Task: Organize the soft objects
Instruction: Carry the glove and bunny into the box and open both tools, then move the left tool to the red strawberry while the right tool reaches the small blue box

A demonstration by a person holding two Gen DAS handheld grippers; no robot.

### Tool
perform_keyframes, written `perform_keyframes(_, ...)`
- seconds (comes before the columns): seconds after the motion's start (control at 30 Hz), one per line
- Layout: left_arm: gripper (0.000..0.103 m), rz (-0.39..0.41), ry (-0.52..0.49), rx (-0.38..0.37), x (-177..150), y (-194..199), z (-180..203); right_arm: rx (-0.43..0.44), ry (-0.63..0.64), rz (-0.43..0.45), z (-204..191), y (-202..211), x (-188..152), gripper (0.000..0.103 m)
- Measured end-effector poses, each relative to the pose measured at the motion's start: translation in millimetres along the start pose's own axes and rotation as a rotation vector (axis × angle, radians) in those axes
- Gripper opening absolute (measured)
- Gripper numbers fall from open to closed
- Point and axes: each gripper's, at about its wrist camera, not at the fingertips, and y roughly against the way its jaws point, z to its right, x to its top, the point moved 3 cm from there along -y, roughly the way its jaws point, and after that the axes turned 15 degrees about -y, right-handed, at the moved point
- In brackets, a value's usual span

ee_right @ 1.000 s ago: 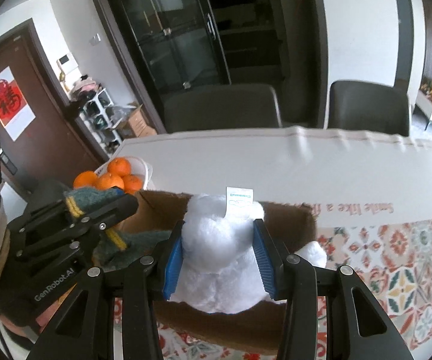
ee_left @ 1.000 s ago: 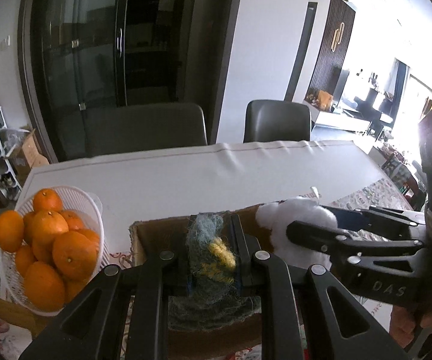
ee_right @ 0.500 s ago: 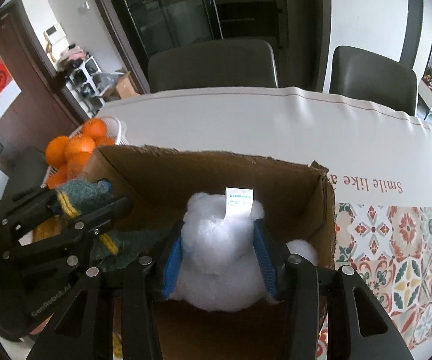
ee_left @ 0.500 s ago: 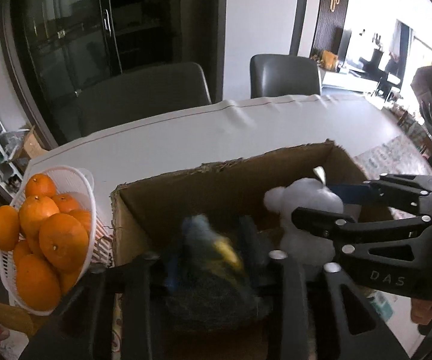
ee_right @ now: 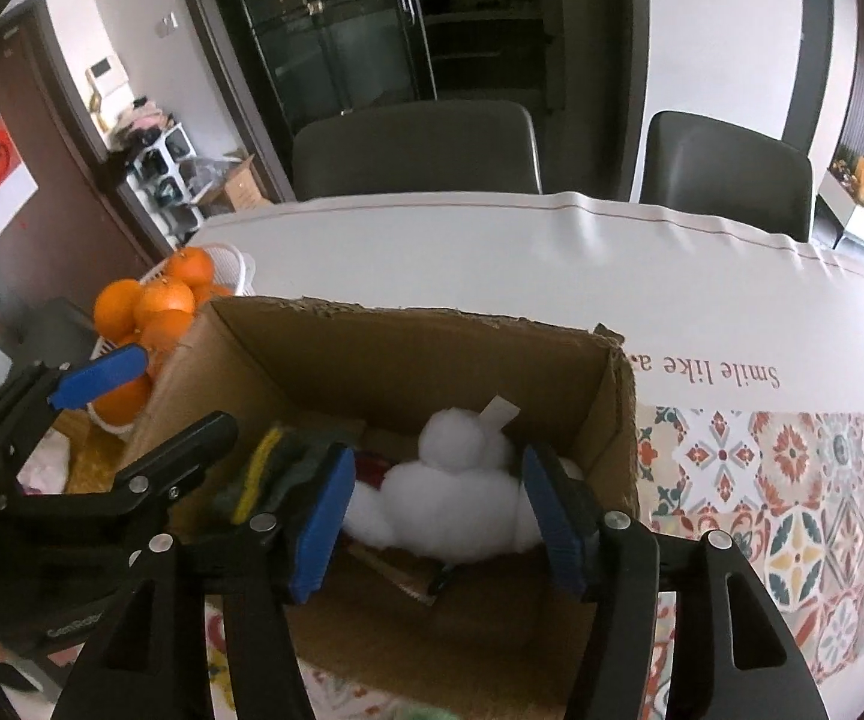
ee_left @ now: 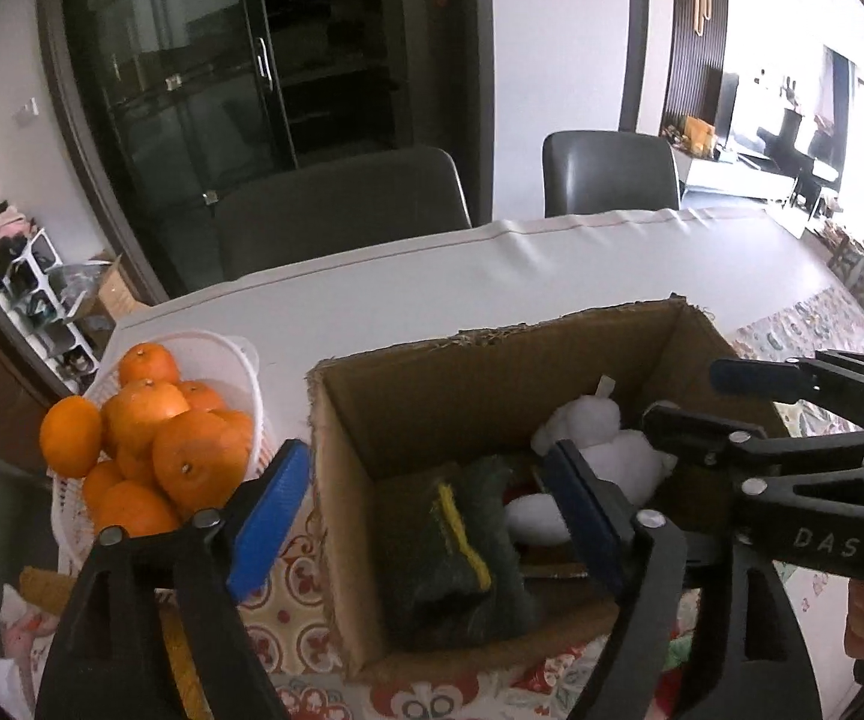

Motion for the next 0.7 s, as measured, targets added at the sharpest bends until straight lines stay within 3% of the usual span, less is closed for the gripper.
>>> perform_keyframes(0.07,0.084,0.017,-0.007,-0.01,-3,11,1,0.0,-0.007,0.019,-1,9,-1,0.063)
perform_keyframes(0.37,0.097,0.069,-0.002,0.068,-15,59,6,-0.049,-0.027,0.115,0,56,-18,0.071)
perform_keyframes(0.7,0.1,0.089,-0.042,0.089,-30,95,30,-0.088,-0.013,0.176,8,100,-44,0.071)
